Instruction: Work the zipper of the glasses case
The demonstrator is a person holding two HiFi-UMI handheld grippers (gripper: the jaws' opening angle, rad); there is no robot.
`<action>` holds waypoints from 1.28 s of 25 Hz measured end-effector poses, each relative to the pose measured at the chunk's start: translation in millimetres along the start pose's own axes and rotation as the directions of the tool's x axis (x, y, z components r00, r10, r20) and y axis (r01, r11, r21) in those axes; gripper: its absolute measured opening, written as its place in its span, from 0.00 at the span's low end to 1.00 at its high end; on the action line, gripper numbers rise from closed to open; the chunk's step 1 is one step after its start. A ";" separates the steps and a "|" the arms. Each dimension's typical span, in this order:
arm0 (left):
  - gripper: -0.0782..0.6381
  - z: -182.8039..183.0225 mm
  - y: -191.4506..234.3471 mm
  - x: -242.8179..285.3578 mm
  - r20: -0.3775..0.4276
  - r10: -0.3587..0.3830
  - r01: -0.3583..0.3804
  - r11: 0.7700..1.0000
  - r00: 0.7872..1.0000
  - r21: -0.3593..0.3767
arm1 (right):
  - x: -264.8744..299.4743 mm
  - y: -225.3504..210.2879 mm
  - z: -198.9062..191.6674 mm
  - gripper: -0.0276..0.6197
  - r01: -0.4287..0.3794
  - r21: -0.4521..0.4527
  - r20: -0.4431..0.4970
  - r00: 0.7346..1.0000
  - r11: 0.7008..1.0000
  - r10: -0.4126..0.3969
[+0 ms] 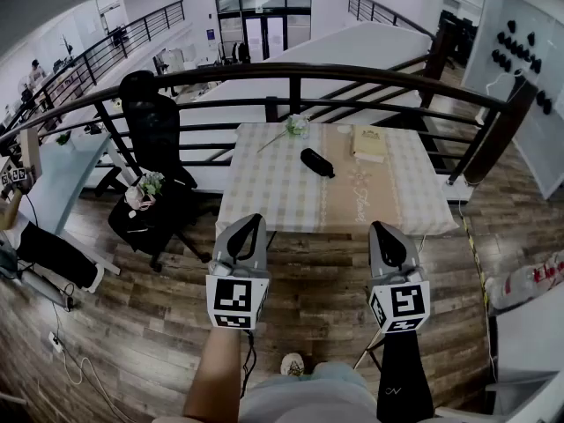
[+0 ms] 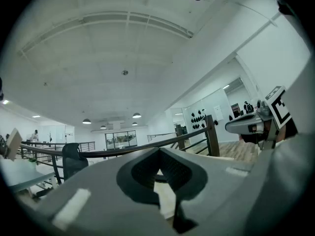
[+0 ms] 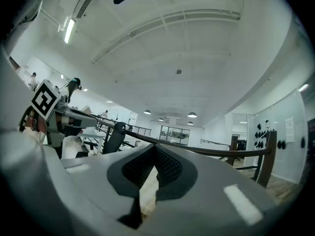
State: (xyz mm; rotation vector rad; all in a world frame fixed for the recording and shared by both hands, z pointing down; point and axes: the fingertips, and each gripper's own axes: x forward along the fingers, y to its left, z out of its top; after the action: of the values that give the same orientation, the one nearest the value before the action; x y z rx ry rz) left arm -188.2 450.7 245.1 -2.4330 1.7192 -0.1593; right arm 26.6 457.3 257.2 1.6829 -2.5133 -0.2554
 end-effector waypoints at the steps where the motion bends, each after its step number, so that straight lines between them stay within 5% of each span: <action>1: 0.12 1.8 -0.6 0.8 0.005 -0.001 0.001 1.000 1.000 0.000 | 0.7 -0.3 0.0 0.09 -0.001 0.001 0.001 1.000 1.000 0.001; 22: 0.12 4.8 -14.6 2.4 0.019 -0.035 0.034 0.999 0.999 0.003 | -5.5 -1.0 -7.8 0.09 -0.009 0.009 0.001 1.000 1.000 0.009; 27: 0.12 4.8 -16.9 -1.2 0.007 -0.051 0.051 0.998 0.999 0.030 | -8.2 5.9 -5.3 0.27 -0.020 0.017 0.008 1.000 1.000 0.020; 32: 0.12 1.5 -12.9 -6.0 0.006 -0.051 0.051 0.998 0.999 0.029 | -11.7 12.6 -8.1 0.32 -0.018 0.017 0.006 1.000 1.000 0.017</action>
State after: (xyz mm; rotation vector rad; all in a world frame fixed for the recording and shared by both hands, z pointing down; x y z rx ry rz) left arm -178.0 460.7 246.2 -2.4553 1.6411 -0.1798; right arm 21.1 472.2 267.7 1.6679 -2.5403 -0.2388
